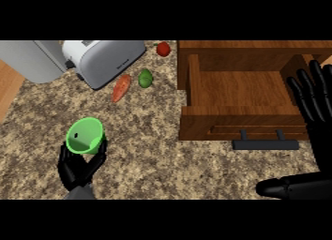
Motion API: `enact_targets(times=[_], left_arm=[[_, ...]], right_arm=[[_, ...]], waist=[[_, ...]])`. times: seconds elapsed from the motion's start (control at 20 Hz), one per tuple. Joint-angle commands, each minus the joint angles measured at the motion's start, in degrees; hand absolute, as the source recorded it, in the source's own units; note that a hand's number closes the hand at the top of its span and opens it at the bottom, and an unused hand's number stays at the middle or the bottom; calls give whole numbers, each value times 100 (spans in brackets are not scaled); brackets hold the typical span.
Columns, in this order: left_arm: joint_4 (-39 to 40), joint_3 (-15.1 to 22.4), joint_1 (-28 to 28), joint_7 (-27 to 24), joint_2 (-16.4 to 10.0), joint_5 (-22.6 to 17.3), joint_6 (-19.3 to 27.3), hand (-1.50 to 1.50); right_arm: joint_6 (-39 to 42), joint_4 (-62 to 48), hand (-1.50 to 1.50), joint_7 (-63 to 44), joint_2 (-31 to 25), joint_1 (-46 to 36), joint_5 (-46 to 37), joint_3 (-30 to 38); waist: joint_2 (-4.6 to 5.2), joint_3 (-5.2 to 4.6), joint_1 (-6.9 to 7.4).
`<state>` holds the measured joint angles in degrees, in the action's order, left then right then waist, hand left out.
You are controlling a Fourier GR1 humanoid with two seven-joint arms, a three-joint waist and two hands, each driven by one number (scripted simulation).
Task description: Pick up the cup, place it into the drawer and close the drawer
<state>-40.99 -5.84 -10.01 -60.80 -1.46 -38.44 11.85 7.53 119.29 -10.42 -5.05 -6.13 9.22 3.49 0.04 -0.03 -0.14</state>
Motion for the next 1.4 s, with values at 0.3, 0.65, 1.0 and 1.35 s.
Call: enact_targets(times=[0.3,0.65,1.0,1.35], left_arm=[[137,-170,-120,-751,-170,449,-171,150],[160,762,-392,299,-1046,992,-2064,150],[-1098,1089,-604,900,-1121,1095,-2114,150],[-2948,1474,-307,2014,-998,1179,-1672,150]], right_arm=[[14,100,-150,-27,-50,40,18,69],[40,111,-150,-205,-100,-110,127,60],[-160,-57,-150,-101,42,-131,-116,18],[83,82,-150,19,-47,271,105,134]], waist=[[-2,2,-4],[-6,-1,-31],[-26,9,60],[-23,8,35]])
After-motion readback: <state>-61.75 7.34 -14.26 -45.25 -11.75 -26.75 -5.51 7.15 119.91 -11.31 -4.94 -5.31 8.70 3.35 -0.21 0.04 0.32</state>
